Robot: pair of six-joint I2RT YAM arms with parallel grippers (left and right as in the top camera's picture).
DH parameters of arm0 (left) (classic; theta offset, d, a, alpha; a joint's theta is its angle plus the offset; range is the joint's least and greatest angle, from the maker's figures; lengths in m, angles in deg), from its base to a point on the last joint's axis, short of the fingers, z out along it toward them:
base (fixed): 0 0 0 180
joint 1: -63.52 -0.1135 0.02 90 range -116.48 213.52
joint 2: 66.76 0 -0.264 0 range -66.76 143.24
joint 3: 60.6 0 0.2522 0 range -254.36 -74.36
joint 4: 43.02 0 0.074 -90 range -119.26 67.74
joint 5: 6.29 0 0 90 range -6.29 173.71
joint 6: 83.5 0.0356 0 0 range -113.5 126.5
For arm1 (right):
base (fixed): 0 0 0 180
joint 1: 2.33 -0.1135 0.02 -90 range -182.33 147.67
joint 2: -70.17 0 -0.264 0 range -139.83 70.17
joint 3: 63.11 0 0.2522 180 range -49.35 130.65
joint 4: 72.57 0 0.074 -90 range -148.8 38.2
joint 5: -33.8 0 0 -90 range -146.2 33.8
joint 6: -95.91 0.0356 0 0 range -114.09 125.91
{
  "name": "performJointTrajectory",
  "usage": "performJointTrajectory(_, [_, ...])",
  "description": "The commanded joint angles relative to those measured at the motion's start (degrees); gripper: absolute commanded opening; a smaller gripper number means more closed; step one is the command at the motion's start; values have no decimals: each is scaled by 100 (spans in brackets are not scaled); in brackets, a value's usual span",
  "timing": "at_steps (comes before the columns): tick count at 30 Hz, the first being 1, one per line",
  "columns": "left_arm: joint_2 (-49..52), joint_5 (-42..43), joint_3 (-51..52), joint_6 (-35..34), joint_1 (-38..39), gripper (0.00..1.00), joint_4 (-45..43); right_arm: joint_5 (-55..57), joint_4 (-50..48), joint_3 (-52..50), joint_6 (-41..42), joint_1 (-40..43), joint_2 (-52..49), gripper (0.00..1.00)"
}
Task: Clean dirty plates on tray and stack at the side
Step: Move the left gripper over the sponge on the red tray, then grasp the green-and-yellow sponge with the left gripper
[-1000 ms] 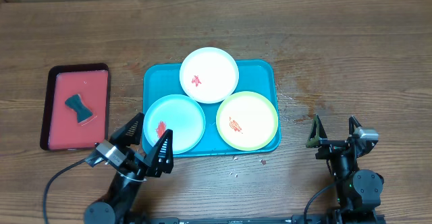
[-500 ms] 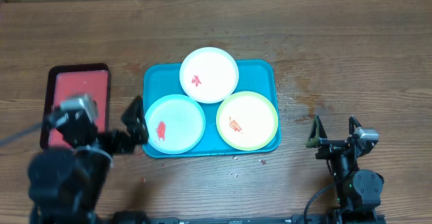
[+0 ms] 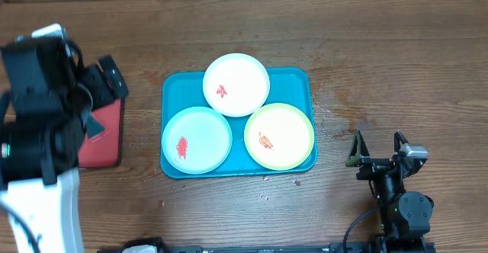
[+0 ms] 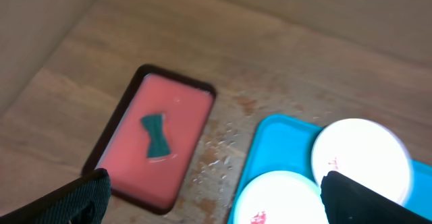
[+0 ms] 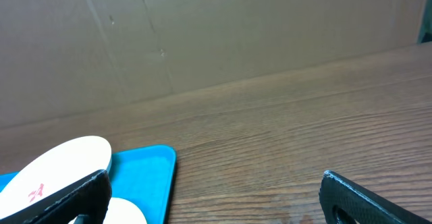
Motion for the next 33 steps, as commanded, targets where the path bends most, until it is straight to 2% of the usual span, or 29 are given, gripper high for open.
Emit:
performJointTrajectory(1, [391,-267,-223,-321,-345,100,37,33,-46,-59,-20,11,13,100])
performJointTrajectory(7, [1285,7,-221,-708,-1519,100,-28,33,-46,-59,-20,11,13,100])
performJointTrajectory(11, [1886,459,-201,-765,-1904,100,81,33,-46,-59,-22,11,13,100])
performJointTrajectory(25, [4363,599,-195,-745,-2015,100,-376,33,-46,-59,-22,11,13,100])
performJointTrajectory(33, [5250,557,-195,-586,-2124,100,-699,33,-46,-59,-22,11,13,100])
